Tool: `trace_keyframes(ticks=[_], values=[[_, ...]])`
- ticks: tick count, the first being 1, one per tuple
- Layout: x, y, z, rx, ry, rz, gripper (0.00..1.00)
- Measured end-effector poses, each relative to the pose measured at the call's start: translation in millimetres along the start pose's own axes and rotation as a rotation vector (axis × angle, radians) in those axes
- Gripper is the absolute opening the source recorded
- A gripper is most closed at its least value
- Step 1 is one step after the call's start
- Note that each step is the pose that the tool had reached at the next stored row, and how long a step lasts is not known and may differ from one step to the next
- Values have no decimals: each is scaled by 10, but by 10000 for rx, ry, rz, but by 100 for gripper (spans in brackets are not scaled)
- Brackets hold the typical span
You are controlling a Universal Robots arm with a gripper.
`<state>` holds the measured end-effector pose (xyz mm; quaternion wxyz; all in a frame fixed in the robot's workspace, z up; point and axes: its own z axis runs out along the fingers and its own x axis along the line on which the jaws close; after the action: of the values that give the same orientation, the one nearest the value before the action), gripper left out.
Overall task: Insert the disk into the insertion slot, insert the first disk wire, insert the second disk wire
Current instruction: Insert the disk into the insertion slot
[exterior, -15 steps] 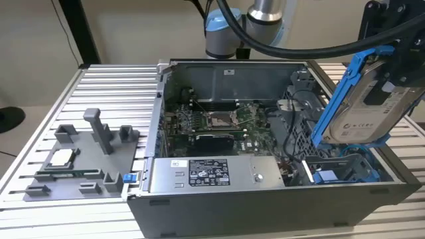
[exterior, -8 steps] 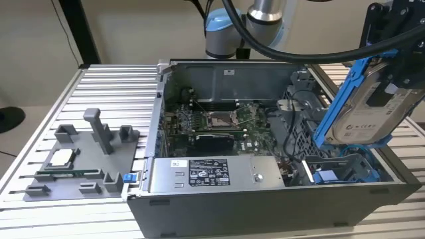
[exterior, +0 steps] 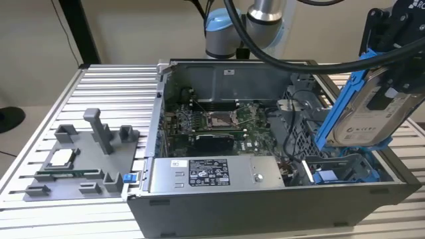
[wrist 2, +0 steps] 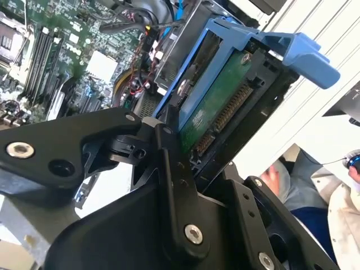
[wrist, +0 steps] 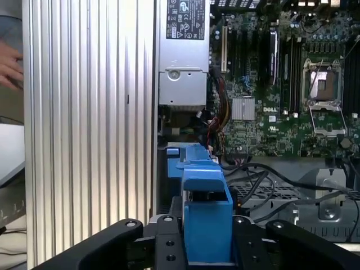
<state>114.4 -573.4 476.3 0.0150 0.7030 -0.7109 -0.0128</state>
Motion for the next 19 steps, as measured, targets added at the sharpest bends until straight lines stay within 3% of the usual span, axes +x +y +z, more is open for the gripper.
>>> trace_keyframes(ticks=[8, 19], values=[[3, -58, 80, 0, 0, -25, 0], [10, -81, 279, 0, 1, -57, 0]])
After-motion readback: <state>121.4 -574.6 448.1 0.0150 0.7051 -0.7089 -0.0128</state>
